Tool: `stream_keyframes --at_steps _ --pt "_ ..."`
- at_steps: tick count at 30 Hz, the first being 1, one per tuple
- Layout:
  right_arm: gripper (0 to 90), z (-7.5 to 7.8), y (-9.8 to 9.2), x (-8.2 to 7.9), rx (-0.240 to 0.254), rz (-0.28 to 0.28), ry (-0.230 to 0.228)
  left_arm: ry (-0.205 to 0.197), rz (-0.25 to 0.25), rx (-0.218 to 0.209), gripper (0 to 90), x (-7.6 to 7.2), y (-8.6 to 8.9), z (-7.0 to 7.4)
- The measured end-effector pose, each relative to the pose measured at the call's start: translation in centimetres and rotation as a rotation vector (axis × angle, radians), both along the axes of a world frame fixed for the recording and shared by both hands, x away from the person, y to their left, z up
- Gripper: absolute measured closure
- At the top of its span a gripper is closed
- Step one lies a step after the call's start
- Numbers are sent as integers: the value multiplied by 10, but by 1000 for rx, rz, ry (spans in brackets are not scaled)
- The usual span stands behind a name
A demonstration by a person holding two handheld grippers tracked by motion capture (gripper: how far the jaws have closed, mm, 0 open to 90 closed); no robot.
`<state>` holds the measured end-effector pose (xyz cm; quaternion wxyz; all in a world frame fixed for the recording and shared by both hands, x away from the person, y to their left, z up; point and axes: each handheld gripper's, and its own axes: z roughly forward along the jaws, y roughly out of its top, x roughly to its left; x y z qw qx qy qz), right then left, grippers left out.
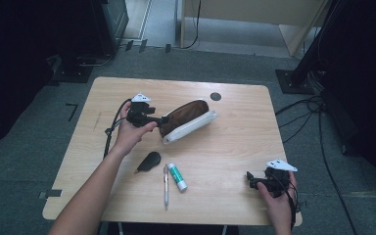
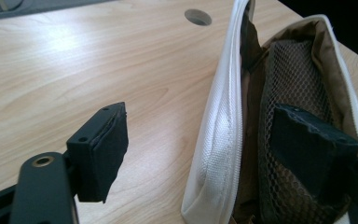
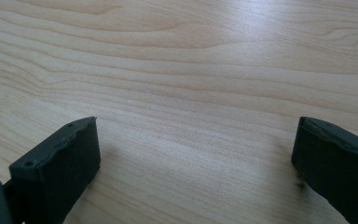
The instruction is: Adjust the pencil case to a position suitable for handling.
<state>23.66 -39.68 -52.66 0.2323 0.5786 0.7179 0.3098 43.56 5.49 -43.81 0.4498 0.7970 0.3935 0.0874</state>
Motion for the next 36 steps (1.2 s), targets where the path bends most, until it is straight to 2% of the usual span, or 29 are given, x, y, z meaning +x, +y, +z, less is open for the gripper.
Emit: stream_keyframes --at_steps 8,10,15,27,36 --pt "5 0 0 0 0 0 0 -16 21 15 131 -6 18 11" --pt "5 0 0 0 0 0 0 -20 35 16 90 -8 21 14" --pt "5 0 0 0 0 0 0 -26 60 13 87 -17 36 17" --pt "5 0 0 0 0 0 0 -6 151 -15 81 -41 87 12" --pt "5 0 1 0 2 -3 1 -2 202 14 81 -63 110 0"
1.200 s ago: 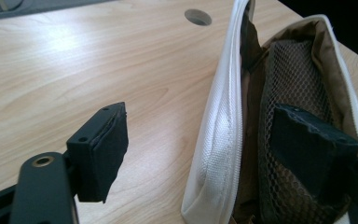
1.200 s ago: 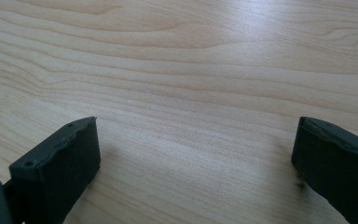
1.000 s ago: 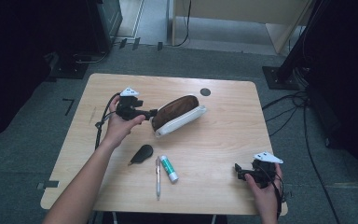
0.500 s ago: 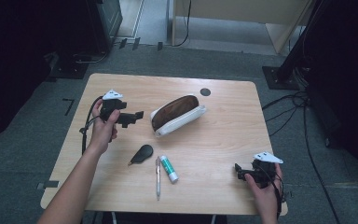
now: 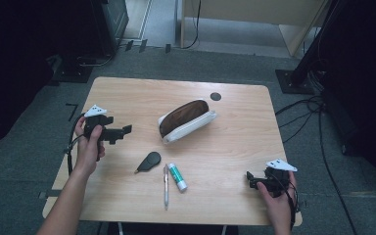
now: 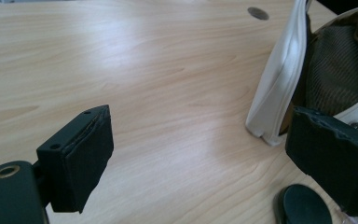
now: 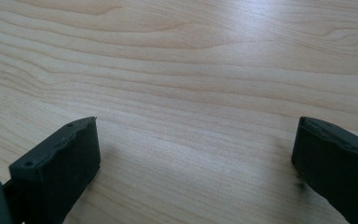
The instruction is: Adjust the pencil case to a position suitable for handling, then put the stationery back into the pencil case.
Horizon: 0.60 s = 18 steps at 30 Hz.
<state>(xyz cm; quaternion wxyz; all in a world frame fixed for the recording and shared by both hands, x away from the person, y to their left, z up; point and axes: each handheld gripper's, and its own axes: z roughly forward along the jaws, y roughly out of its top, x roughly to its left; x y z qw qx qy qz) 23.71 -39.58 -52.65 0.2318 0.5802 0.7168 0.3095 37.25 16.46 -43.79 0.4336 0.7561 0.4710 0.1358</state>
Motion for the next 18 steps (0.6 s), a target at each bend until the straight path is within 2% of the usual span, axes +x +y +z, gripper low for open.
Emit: stream_keyframes --at_steps 4,7,9,10,13,14,15,18 --pt "6 0 1 0 -2 -6 -1 3 20 31 81 -13 4 -6" --pt "10 0 2 0 0 -11 -2 4 26 37 81 -23 7 -10" --pt "84 1 2 -2 5 -22 -13 7 29 59 81 -29 8 -14" --pt "143 2 3 -4 15 -33 -22 12 31 72 81 -31 9 -17" --pt "133 7 5 -5 68 -35 -33 25 37 90 81 -39 12 -25" --pt "133 7 5 -5 68 -35 -33 25 37 90 81 -39 12 -25" --pt "134 12 7 -6 92 -31 -45 32 46 102 81 -46 14 -31" --pt "134 22 15 -9 95 -16 -70 36 54 107 80 -55 17 -38"
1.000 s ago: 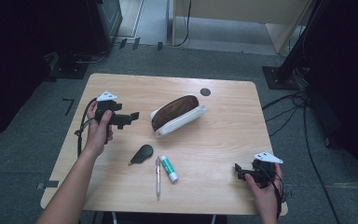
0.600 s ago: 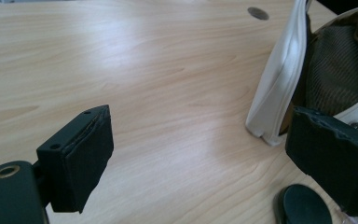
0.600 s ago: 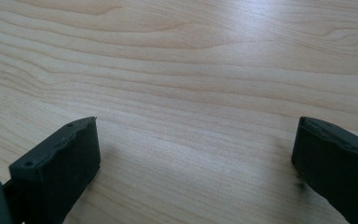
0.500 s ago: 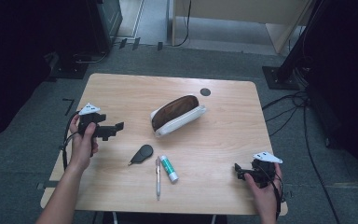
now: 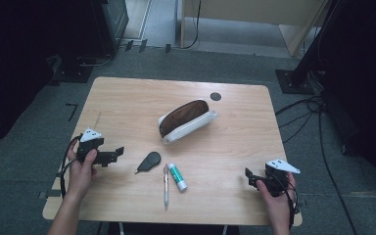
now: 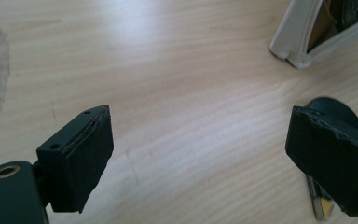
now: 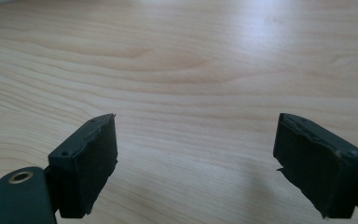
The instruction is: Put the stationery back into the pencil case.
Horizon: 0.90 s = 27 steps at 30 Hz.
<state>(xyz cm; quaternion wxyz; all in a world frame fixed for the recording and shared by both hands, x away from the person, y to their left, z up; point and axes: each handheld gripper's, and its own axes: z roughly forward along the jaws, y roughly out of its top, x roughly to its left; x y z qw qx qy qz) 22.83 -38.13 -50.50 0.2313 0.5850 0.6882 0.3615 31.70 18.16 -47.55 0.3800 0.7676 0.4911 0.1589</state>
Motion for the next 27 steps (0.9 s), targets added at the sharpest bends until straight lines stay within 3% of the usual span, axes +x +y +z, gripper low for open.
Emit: stream_keyframes --at_steps 7,10,13,21,24,27 --pt "152 23 27 -5 2 82 -60 7 40 37 81 -21 7 -12" --pt "173 29 40 -6 25 125 -70 14 40 52 80 -27 7 -16" --pt "197 35 53 -6 51 160 -71 24 44 40 80 -33 8 -19" --pt "222 42 81 -9 57 230 -80 34 68 89 81 -43 13 -27" --pt "269 42 96 -9 69 249 -98 46 76 121 81 -48 17 -33" --pt "307 42 107 -9 79 266 -112 54 61 127 65 -49 19 -38"
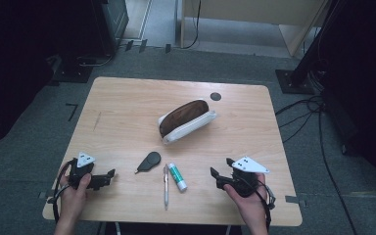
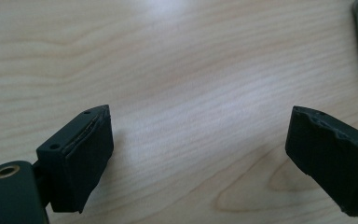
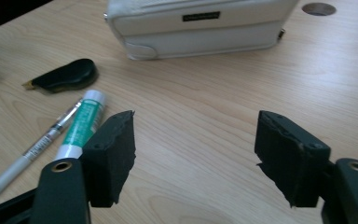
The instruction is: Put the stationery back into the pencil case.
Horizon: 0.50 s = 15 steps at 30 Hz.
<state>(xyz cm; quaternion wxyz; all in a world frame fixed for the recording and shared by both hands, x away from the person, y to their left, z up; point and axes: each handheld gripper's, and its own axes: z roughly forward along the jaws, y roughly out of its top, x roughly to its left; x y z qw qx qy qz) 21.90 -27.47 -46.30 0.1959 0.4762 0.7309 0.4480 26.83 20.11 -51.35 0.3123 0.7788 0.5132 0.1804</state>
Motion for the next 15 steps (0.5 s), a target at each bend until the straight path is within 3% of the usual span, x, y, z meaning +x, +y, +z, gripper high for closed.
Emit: stream_keyframes --at_steps 3,5,7,15 --pt "319 -1 7 0 -1 10 -7 3 -10 5 39 1 1 0" --pt "335 -2 18 -1 -14 24 -3 -20 -10 36 39 1 -1 -3" --pt "341 -2 25 -2 -22 39 5 -39 -17 38 15 0 -1 -5" --pt "420 -7 54 0 -35 79 20 -38 -30 40 13 -1 0 -5"
